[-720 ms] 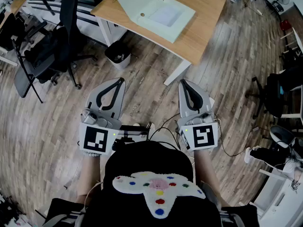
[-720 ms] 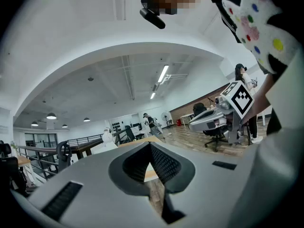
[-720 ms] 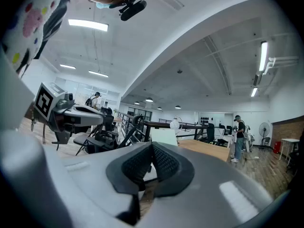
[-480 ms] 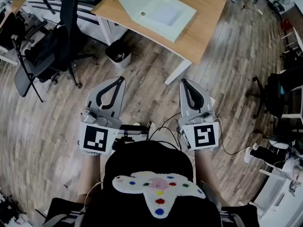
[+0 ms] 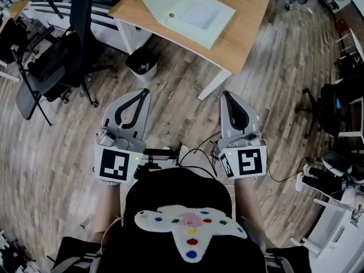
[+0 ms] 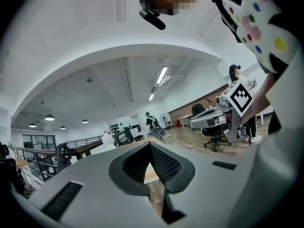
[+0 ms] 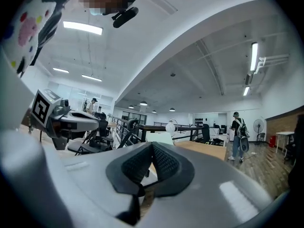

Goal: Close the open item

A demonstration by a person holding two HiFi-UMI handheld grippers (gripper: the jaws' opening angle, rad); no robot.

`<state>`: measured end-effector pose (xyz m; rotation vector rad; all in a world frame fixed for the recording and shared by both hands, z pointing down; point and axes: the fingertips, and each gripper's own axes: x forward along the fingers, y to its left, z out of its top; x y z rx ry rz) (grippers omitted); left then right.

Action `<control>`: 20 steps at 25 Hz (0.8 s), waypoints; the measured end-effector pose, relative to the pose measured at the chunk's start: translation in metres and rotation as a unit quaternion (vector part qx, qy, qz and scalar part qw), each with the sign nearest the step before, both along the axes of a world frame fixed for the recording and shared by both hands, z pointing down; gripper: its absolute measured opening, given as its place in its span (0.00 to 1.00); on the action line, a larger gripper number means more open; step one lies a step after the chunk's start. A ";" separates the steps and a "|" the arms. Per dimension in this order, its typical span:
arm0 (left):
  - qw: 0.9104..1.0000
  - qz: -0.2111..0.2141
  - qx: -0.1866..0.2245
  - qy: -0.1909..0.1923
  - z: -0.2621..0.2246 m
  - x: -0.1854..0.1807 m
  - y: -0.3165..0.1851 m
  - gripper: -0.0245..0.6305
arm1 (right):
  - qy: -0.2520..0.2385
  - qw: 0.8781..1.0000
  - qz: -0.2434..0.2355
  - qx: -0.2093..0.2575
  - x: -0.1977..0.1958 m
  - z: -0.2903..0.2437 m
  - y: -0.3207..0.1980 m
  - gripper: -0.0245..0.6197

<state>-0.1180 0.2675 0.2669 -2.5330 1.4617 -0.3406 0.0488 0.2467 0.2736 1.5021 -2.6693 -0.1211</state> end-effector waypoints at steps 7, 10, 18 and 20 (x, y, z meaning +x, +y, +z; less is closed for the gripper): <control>1.000 0.012 0.011 0.007 -0.002 -0.014 0.002 0.05 | 0.000 1.000 0.028 0.007 -0.003 -0.003 0.009 0.05; 1.000 0.014 0.018 0.011 -0.004 -0.018 0.004 0.05 | 0.006 0.999 0.037 0.009 -0.005 -0.001 0.016 0.05; 0.999 0.021 0.027 -0.010 -0.004 -0.026 0.003 0.05 | 0.019 0.999 0.035 0.005 -0.014 0.003 0.015 0.05; 0.999 0.017 0.027 -0.008 -0.005 -0.027 -0.001 0.05 | 0.020 0.999 0.033 0.007 -0.015 0.002 0.009 0.05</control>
